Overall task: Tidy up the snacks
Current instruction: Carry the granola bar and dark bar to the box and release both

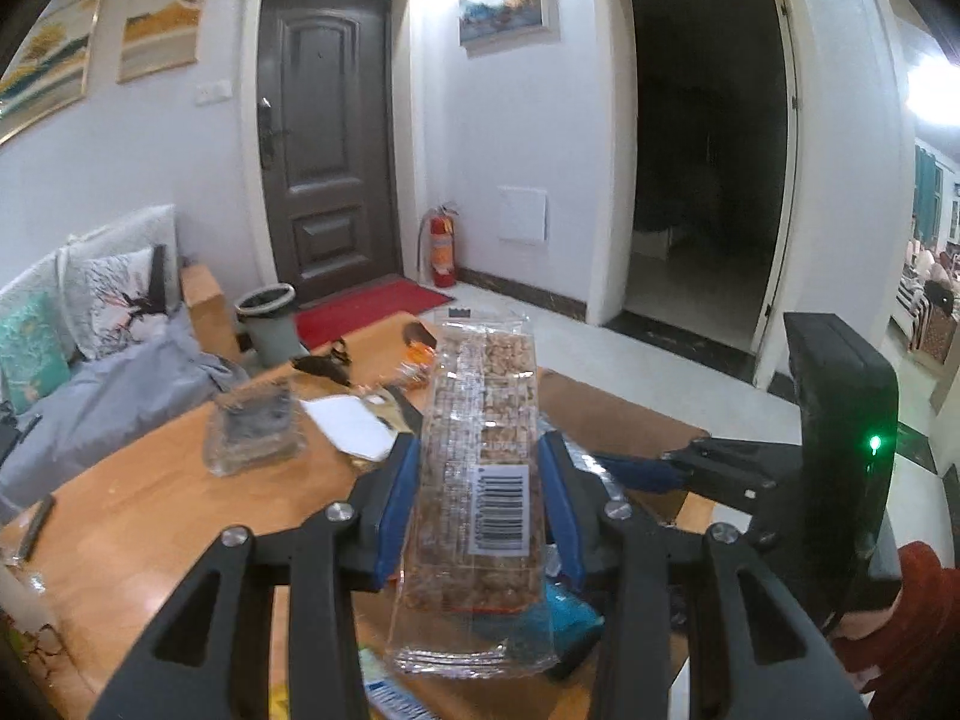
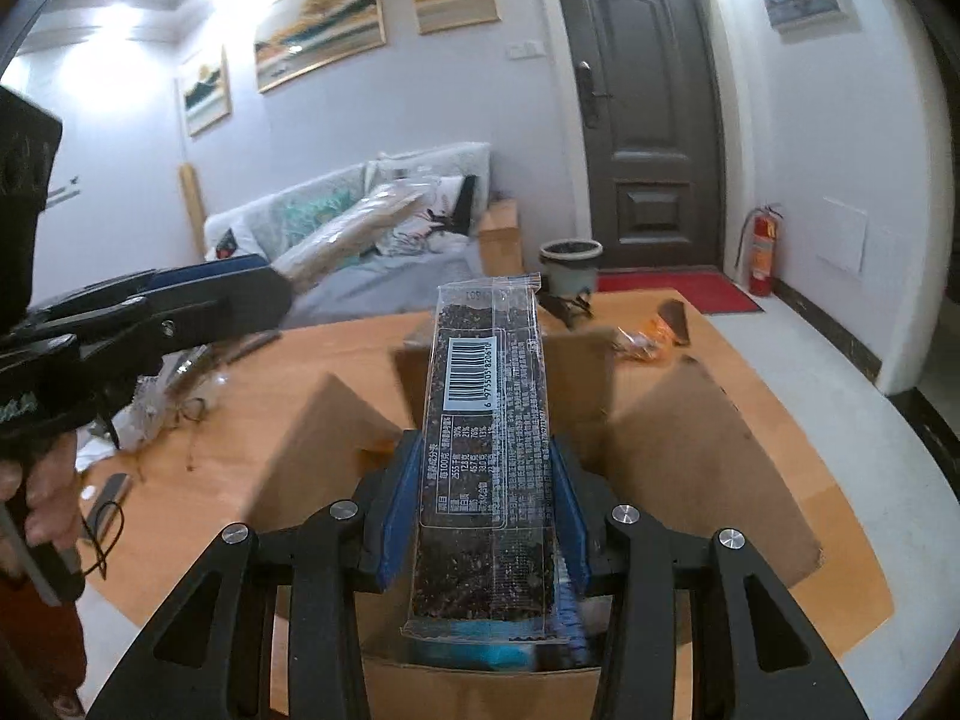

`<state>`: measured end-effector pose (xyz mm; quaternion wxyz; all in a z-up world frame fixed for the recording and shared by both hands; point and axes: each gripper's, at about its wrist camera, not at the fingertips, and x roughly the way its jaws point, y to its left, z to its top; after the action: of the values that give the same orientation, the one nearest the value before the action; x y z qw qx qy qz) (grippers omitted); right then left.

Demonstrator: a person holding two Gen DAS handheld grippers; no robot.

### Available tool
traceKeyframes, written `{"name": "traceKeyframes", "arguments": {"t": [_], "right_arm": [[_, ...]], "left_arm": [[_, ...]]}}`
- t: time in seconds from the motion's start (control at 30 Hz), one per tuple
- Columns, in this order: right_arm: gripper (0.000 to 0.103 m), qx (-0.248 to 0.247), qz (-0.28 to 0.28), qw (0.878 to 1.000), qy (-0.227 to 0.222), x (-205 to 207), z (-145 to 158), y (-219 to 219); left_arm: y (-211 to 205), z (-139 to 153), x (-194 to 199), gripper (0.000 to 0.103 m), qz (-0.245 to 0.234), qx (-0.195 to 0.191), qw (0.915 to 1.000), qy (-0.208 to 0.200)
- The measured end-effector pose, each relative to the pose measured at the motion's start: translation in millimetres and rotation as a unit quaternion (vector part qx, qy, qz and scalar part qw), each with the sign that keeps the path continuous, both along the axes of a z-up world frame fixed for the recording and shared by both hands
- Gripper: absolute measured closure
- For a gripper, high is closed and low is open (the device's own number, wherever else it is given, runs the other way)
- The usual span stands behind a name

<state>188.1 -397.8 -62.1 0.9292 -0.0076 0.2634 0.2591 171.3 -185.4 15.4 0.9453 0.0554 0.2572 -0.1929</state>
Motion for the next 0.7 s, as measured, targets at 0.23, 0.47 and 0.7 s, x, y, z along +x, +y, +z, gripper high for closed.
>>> {"name": "traceKeyframes", "arguments": {"t": [0.23, 0.47, 0.7], "right_arm": [[0.066, -0.004, -0.004, 1.000, 0.022, 26.5, -21.3, -7.2], [0.066, -0.029, 0.008, 0.999, 0.038, 44.8, -34.9, -2.3], [0.043, -0.060, 0.005, 0.998, 0.026, 32.4, -31.2, 6.0]], "left_arm": [[-32.9, -30.5, 32.3, 0.065, -0.009, 0.009, 0.9985, 0.053], [-35.5, -44.0, 46.6, 0.060, -0.018, 0.008, 0.9950, 0.098], [-19.9, -40.4, 38.1, 0.029, -0.005, 0.002, 0.9958, 0.091]]}}
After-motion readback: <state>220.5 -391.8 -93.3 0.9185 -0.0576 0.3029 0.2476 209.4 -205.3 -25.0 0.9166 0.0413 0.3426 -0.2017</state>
